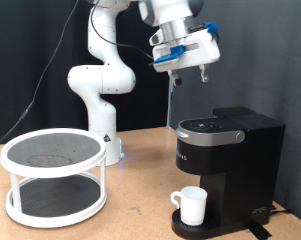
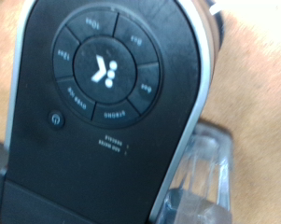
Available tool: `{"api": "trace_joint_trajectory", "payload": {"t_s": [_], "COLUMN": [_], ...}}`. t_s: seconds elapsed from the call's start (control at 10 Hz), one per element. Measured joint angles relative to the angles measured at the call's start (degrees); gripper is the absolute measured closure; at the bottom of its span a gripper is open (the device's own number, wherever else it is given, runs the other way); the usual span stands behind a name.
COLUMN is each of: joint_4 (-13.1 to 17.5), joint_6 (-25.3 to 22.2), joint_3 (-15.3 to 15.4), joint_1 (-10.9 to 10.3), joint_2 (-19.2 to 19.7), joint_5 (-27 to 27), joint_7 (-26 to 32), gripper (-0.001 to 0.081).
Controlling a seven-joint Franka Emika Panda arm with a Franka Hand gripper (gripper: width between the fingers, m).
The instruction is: Make a cup of coffee with the keurig machine
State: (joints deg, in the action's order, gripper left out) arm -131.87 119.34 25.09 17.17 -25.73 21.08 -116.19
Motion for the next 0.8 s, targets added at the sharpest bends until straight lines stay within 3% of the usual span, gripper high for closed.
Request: {"api": "trace_joint_trajectory", "payload": {"t_s": [0.2,0.5,0.8], "joint_4": [4.58,10.36,13.67], "joint_6": [-1.65,-2.71,-2.95], "joint_3": [1.25,1.25,1.30], "joint_1": [1.13,1.55,1.56], "joint_2": [4.33,10.96,14.99], "joint_5": [-2.98,-3.21,-5.14], "joint_7": [-2.87,-3.09,-3.08], "gripper": [0.0072,0.0072,0.0072]}}
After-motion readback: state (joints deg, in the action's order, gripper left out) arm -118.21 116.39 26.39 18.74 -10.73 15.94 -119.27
